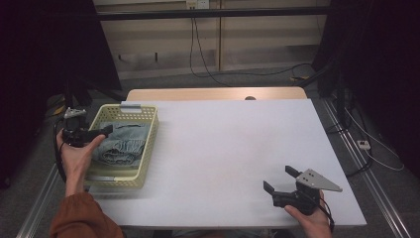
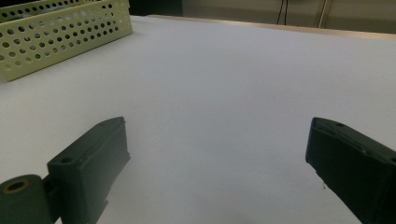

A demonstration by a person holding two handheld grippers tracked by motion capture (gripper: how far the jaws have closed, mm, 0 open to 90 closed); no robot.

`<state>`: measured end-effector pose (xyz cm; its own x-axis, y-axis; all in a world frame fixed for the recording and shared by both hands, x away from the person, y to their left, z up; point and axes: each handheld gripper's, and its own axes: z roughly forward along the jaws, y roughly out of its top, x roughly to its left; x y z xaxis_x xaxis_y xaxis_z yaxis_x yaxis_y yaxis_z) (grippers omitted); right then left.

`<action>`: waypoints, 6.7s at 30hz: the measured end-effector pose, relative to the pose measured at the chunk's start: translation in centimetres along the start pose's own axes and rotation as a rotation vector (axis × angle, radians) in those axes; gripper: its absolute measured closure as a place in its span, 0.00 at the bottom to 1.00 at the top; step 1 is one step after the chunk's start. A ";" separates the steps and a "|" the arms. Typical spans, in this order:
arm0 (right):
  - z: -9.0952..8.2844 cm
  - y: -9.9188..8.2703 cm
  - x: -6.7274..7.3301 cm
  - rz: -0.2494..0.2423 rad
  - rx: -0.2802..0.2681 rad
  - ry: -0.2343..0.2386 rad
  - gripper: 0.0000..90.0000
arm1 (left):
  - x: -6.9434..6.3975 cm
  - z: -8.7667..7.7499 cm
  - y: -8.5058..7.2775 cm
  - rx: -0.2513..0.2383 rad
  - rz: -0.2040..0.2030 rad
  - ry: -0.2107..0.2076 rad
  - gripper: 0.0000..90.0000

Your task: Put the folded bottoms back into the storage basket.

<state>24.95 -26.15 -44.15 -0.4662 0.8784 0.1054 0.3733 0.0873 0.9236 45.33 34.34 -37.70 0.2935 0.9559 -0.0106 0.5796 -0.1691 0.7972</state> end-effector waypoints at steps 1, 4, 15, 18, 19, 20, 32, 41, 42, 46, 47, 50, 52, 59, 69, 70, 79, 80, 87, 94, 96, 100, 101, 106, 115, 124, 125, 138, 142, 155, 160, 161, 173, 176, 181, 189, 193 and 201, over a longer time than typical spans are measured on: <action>0.0 0.0 0.0 -0.001 -0.002 -0.001 0.07 | -0.1 -0.1 0.0 -0.003 0.007 -0.007 0.07; 0.0 0.0 0.0 -0.005 -0.001 0.000 0.07 | -0.1 -0.4 0.0 -0.025 0.005 -0.025 0.07; 0.0 0.2 0.3 -0.016 -0.002 -0.010 0.07 | -0.5 -1.9 0.2 -0.117 0.008 -0.132 0.05; 0.0 0.1 0.3 -0.018 0.003 -0.012 0.07 | -0.6 -2.1 0.4 -0.109 -0.024 -0.121 0.06; 0.0 0.1 0.3 -0.019 0.003 -0.011 0.07 | -0.8 -2.1 0.3 -0.111 -0.036 -0.127 0.05; 0.1 0.1 0.2 -0.016 0.002 -0.012 0.07 | -0.9 -2.1 0.3 -0.105 -0.033 -0.139 0.05; 0.3 0.1 0.2 -0.005 0.006 -0.017 0.07 | -2.3 -3.6 -0.3 -0.068 0.106 -0.095 0.06; 0.3 0.1 0.1 -0.002 0.008 -0.020 0.07 | -2.6 -5.7 -1.3 -0.131 0.079 -0.109 0.05; 0.3 0.1 0.1 -0.004 0.007 -0.021 0.07 | -2.7 -5.8 -1.5 -0.133 0.078 -0.109 0.05; 0.3 0.1 0.2 -0.002 0.007 -0.020 0.07 | -2.9 -6.1 -2.0 -0.127 0.090 -0.112 0.05; 0.3 0.1 0.1 -0.004 0.007 -0.019 0.07 | -3.0 -6.2 -2.1 -0.126 0.095 -0.108 0.06; 0.4 0.1 0.2 -0.004 0.008 -0.020 0.07 | -3.4 -6.5 -2.5 -0.129 0.106 -0.103 0.06; 0.3 0.1 0.2 -0.004 0.009 -0.020 0.07 | -3.6 -6.7 -2.7 -0.122 0.112 -0.102 0.06; 0.3 0.2 0.2 -0.004 0.007 -0.020 0.07 | -4.3 -7.5 -3.3 -0.126 0.107 -0.117 0.06; 0.4 0.2 0.2 -0.005 0.010 -0.019 0.07 | -5.4 -8.5 -3.8 -0.150 0.116 -0.131 0.06; 0.4 0.2 0.2 -0.005 0.010 -0.018 0.07 | -5.5 -8.6 -3.8 -0.146 0.124 -0.127 0.06; 0.4 0.2 0.2 -0.007 0.009 -0.016 0.07 | -7.3 -9.1 -3.8 -0.167 0.134 -0.164 0.06; 0.4 0.2 0.2 -0.007 0.009 -0.015 0.07 | -7.5 -9.1 -3.7 -0.170 0.140 -0.167 0.06; 0.4 0.2 0.2 -0.008 0.010 -0.016 0.07 | -8.7 -9.0 -3.5 -0.165 0.153 -0.201 0.06; 0.5 0.2 0.2 -0.010 0.014 -0.015 0.07 | -10.0 -8.7 -3.1 -0.167 0.183 -0.221 0.07; 0.5 0.2 0.2 -0.010 0.014 -0.013 0.07 | -10.4 -8.7 -2.9 -0.171 0.192 -0.225 0.07; 0.5 0.2 0.2 -0.010 0.014 -0.015 0.07 | -11.2 -8.7 -2.6 -0.174 0.209 -0.240 0.07; 0.5 0.2 0.2 -0.009 0.014 -0.015 0.07 | -11.4 -8.7 -2.5 -0.169 0.216 -0.243 0.07; 0.5 0.2 0.2 -0.009 0.013 -0.013 0.07 | -12.1 -8.5 -2.0 -0.175 0.208 -0.274 0.07; 0.5 0.2 0.2 -0.009 0.013 -0.010 0.07 | -13.5 -8.2 -1.3 -0.180 0.224 -0.308 0.06; 0.5 0.2 0.2 -0.011 0.013 -0.009 0.07 | -14.5 -7.3 -0.8 -0.207 0.204 -0.332 0.06; 0.5 0.2 0.2 -0.011 0.014 -0.010 0.07 | -14.6 -7.1 -0.7 -0.207 0.196 -0.337 0.06; 0.5 0.2 0.2 -0.014 0.014 -0.005 0.07 | -17.2 -5.9 0.1 -0.190 0.228 -0.374 0.07; 0.5 0.2 0.2 -0.012 0.013 -0.006 0.07 | -18.1 -5.5 0.3 -0.186 0.239 -0.389 0.07; 0.5 0.2 0.2 -0.017 0.013 -0.004 0.07 | -20.7 -4.1 -0.4 -0.146 0.283 -0.429 0.07; 0.5 0.2 0.2 -0.017 0.013 -0.004 0.07 | -21.2 -3.5 -1.0 -0.136 0.277 -0.439 0.07; 0.5 0.2 0.2 -0.017 0.013 -0.004 0.07 | -21.4 -3.4 -1.1 -0.136 0.279 -0.438 0.07; 0.5 0.2 0.3 -0.019 0.014 -0.004 0.07 | -22.8 -2.5 -3.3 -0.121 0.284 -0.497 0.07; 0.5 0.2 0.3 -0.019 0.014 -0.004 0.07 | -23.0 -2.4 -3.9 -0.121 0.283 -0.496 0.07; 0.5 0.2 0.3 -0.019 0.014 -0.003 0.07 | -23.1 -2.2 -4.8 -0.113 0.290 -0.490 0.07; 0.5 0.2 0.3 -0.018 0.013 -0.003 0.07 | -23.2 -1.6 -6.2 -0.087 0.294 -0.482 0.06; 0.4 0.2 0.3 -0.018 0.013 -0.005 0.07 | -22.9 -1.6 -6.8 -0.092 0.274 -0.500 0.06; 0.4 0.2 0.2 -0.009 0.008 -0.005 0.07 | -22.4 -1.5 -7.9 -0.109 0.237 -0.500 0.06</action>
<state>25.20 -25.74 -44.10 -0.4659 0.8797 0.0951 0.3755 0.0992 0.9215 32.99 14.61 -42.84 0.7462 0.6600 -0.0871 0.3795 -0.3143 0.8702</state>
